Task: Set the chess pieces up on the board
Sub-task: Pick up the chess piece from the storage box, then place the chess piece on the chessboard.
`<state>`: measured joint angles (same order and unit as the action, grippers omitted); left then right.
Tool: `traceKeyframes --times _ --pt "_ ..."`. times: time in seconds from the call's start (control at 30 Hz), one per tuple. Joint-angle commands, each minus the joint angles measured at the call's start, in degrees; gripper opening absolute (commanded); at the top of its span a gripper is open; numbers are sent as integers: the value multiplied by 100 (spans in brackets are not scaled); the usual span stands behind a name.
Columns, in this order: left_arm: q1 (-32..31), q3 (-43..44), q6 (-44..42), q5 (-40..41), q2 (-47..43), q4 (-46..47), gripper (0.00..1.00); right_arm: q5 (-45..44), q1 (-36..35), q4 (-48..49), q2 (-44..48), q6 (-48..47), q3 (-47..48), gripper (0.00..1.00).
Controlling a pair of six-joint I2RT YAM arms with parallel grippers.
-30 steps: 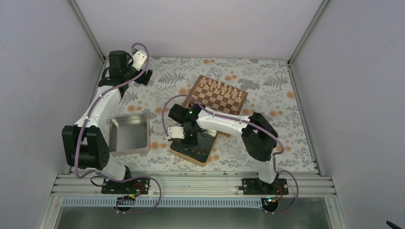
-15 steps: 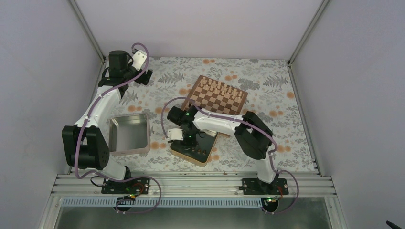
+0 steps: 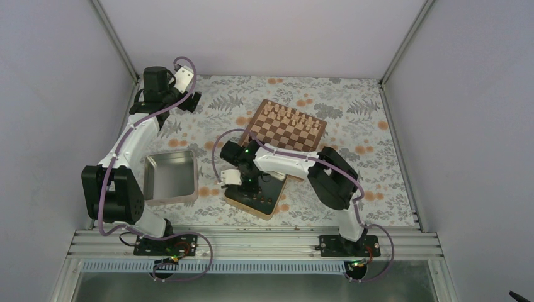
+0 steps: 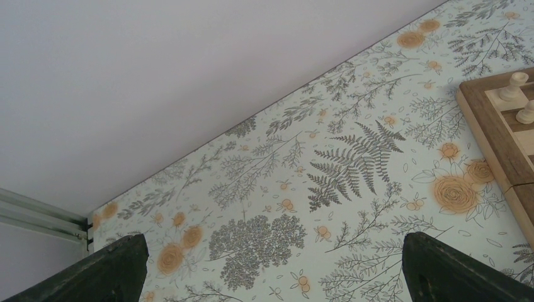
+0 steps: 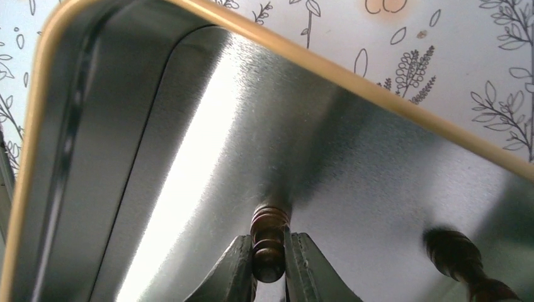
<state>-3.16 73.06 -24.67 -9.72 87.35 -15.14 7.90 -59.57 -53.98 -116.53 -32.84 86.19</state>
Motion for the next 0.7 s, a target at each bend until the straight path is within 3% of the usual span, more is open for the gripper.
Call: traceKeyframes --times 0.0,0.27,0.67 --pt "-12 77 6 -74 -80 38 100 -246 -17 -93 335 59 148 13" --pt "-14 77 6 -50 -127 41 100 -582 370 -473 737 1 850 12" --pt "-14 43 -10 2 -156 77 100 -962 2067 -701 315 -506 2010 11"
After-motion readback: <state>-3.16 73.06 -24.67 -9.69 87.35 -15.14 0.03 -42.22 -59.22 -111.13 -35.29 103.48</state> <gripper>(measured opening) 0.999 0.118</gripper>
